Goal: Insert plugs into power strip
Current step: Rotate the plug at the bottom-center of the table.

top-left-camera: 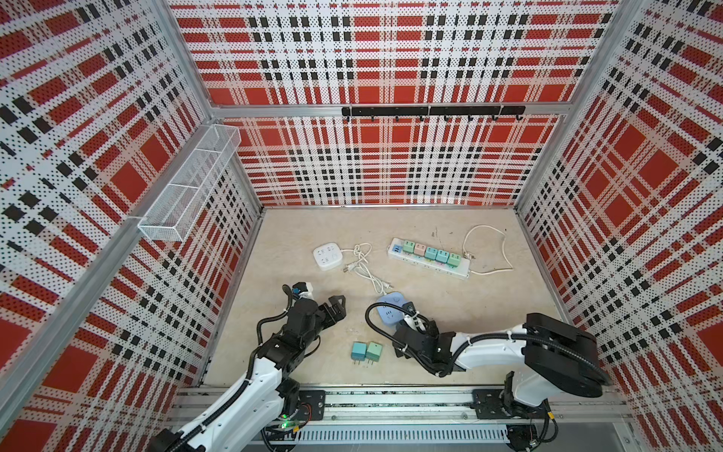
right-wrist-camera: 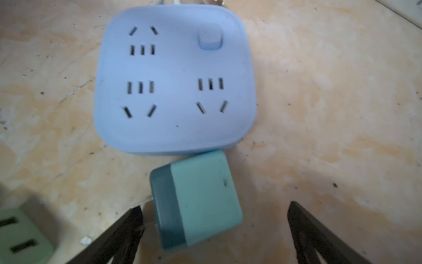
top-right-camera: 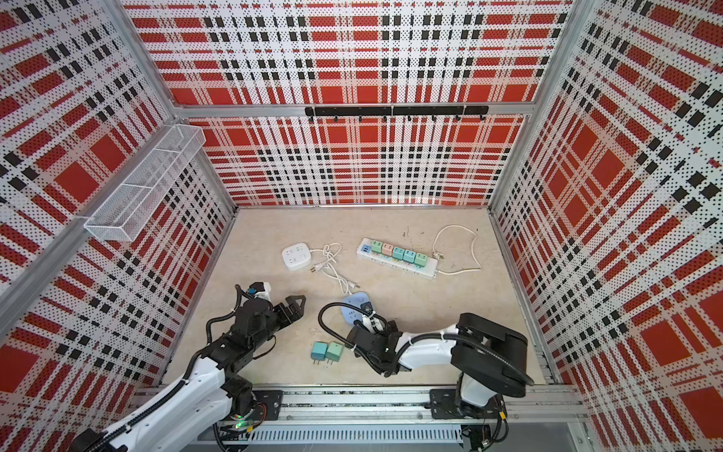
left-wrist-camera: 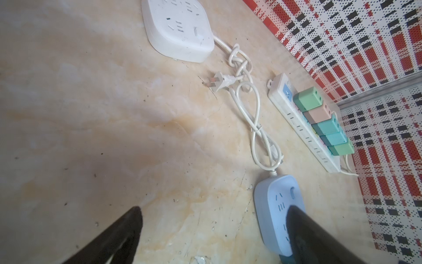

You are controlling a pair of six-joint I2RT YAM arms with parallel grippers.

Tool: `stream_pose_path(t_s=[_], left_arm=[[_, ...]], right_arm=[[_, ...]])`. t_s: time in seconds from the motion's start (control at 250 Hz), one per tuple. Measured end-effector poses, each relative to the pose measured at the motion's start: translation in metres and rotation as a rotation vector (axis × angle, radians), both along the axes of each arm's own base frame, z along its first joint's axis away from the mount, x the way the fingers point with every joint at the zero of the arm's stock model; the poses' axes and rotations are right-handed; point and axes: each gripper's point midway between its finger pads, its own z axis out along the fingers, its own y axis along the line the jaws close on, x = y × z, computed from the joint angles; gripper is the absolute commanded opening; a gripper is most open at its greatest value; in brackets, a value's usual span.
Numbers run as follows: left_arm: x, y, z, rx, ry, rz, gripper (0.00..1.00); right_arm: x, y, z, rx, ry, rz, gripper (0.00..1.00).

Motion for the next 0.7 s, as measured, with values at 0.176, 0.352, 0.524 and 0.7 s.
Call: stream_pose_path(t_s=[0.176,0.352,0.524,0.7], left_arm=[[0.0,-0.001,-0.001,-0.012,-0.005,-0.001,1.0],[0.0,-0.004,-0.002,-0.022,0.002,-0.011,0.99],[-0.002,-0.008,0.001,-0.037,-0.003,-0.033,1.0],[-0.004,-0.013,0.012,-0.042,-0.052,-0.078,0.99]], right_arm=[[-0.008,-0.036,0.004,0.006,-0.015,-0.053,1.0],[-0.011,-0.065,0.011,0.024,-0.033,-0.105,1.0],[-0.013,-0.06,0.024,0.084,-0.034,-0.078,0.96],[-0.016,-0.044,0.031,0.117,-0.023,-0.021,0.96]])
